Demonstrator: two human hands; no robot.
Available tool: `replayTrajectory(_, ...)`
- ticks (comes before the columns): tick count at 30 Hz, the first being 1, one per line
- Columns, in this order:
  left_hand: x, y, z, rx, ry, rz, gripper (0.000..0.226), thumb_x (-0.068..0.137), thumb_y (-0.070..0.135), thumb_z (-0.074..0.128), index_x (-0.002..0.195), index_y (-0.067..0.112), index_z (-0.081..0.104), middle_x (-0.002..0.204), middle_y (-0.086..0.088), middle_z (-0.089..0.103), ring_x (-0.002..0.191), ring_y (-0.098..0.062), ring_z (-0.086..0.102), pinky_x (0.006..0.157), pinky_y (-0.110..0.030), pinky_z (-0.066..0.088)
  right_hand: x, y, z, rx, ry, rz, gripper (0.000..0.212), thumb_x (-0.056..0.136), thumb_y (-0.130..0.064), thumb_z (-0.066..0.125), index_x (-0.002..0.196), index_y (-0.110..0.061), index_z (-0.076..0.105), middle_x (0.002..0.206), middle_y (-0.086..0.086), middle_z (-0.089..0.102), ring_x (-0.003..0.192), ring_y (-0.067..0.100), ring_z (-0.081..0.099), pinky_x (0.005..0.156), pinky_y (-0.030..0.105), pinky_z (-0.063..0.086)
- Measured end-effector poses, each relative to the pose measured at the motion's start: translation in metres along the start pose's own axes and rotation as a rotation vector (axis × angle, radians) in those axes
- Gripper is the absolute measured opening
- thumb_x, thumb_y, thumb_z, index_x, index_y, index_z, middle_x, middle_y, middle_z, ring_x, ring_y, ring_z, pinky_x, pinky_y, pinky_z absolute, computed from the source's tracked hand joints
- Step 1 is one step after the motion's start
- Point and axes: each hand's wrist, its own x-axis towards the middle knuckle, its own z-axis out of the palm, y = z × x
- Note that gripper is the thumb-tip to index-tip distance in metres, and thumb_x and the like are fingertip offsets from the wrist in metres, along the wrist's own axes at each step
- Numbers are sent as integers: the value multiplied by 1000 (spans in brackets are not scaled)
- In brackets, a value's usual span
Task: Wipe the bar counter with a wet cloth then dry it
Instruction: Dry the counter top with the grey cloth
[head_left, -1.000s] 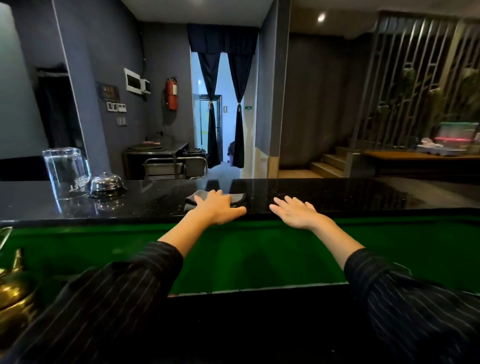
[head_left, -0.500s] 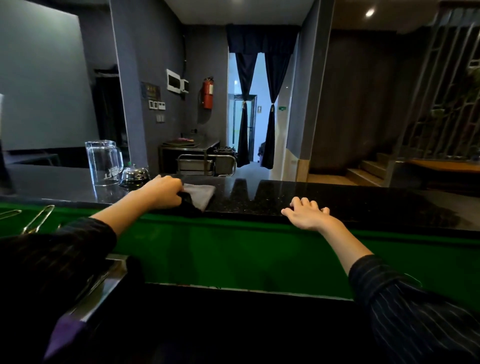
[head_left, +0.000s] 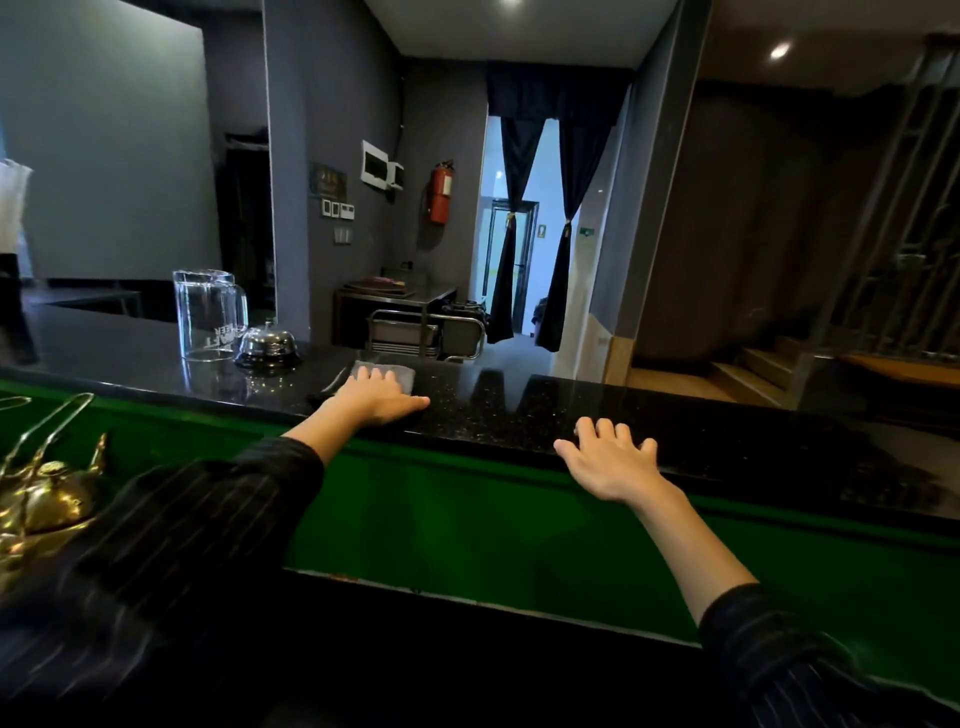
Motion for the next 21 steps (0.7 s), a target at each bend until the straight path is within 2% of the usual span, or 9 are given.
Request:
replayTrajectory(2, 18, 20, 3, -4, -50, 27, 81, 92, 60, 33, 148, 2, 19, 156, -22, 16, 145, -38, 13, 118, -44, 15, -1, 0, 1, -4, 6, -16, 55, 99, -50, 23, 142, -17, 31, 151, 12, 31, 139, 31, 26, 108, 55, 20)
replayTrajectory(8, 18, 123, 20, 8, -44, 231, 71, 94, 49, 35, 146, 2, 25, 154, -23, 23, 143, -37, 22, 117, -44, 19, 1, 2, 2, 10, 22, -23, 56, 98, -51, 25, 142, -17, 33, 150, 12, 32, 139, 31, 25, 108, 56, 20)
replayTrajectory(11, -2, 155, 23, -12, -47, 340, 59, 95, 42, 37, 140, 3, 37, 149, -22, 35, 136, -36, 35, 109, -42, 28, 4, 9, -4, 49, -11, -26, 56, 97, -52, 28, 143, -20, 34, 150, 10, 33, 139, 30, 26, 108, 53, 20)
replayTrajectory(12, -9, 158, 22, -22, -50, 371, 54, 95, 39, 38, 136, 5, 42, 145, -22, 41, 131, -35, 41, 105, -41, 33, 5, 15, -8, 115, -23, -22, 53, 97, -51, 30, 142, -23, 36, 149, 8, 35, 139, 30, 27, 108, 51, 21)
replayTrajectory(14, -18, 151, 15, -57, -58, 409, 48, 94, 39, 41, 134, 12, 47, 139, -19, 48, 123, -34, 48, 98, -38, 37, 6, 38, -22, 400, -54, -7, 47, 98, -46, 34, 140, -27, 39, 145, 9, 42, 133, 28, 35, 104, 45, 27)
replayTrajectory(16, -18, 129, 9, -78, -77, 389, 50, 95, 42, 40, 137, 16, 45, 142, -18, 45, 125, -34, 47, 101, -38, 36, 0, 69, -31, 623, 10, 2, 41, 100, -41, 36, 137, -24, 44, 133, 11, 49, 117, 24, 45, 89, 36, 35)
replayTrajectory(18, -10, 104, 9, -42, -62, 335, 54, 97, 43, 34, 141, 13, 38, 150, -17, 36, 134, -33, 39, 108, -41, 32, -9, 93, -29, 605, 93, 40, 39, 101, -40, 33, 132, -22, 48, 124, 8, 52, 109, 22, 49, 83, 33, 36)
replayTrajectory(21, 0, 97, 14, 17, -23, 299, 56, 98, 41, 27, 140, 5, 35, 153, -18, 30, 139, -33, 32, 111, -44, 28, -13, 106, -15, 344, 116, 109, 49, 100, -48, 27, 138, -23, 44, 140, 8, 48, 129, 26, 44, 100, 44, 37)
